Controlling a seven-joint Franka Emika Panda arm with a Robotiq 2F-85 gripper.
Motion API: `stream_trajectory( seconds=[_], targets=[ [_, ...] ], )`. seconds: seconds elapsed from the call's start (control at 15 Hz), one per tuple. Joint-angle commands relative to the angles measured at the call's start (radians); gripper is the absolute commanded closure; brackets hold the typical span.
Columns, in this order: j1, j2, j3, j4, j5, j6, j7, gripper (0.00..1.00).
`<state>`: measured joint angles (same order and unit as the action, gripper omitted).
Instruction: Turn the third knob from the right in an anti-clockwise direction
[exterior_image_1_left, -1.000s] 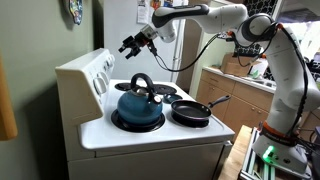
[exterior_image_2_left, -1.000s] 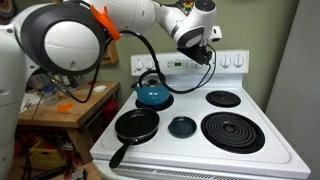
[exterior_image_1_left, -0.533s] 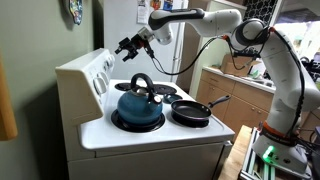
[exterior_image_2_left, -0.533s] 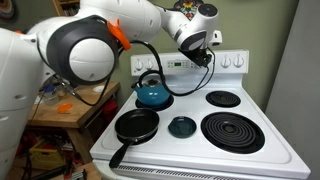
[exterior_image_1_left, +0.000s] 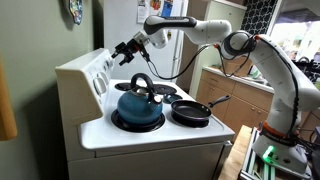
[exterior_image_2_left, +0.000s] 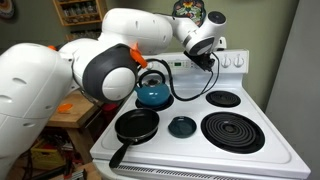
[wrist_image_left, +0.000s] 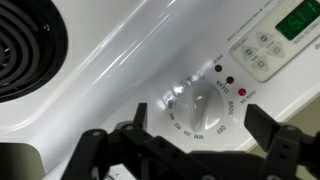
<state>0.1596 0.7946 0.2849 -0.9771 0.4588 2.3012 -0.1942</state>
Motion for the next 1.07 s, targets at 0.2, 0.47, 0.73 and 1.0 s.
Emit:
stream_trajectory(
  seconds=[0.2, 0.47, 0.73, 1.0],
  targets=[
    [0.04, 0.146, -0.001, 0.235, -0.038, -0.098, 0.023, 0.29],
    [0.055, 0.177, -0.006, 0.289, -0.04, -0.111, 0.018, 0.55],
    [0.061, 0.184, -0.014, 0.314, -0.045, -0.123, 0.023, 0.85],
    [0.069, 0.189, -0.031, 0.324, -0.054, -0.144, 0.039, 0.88]
  ],
)
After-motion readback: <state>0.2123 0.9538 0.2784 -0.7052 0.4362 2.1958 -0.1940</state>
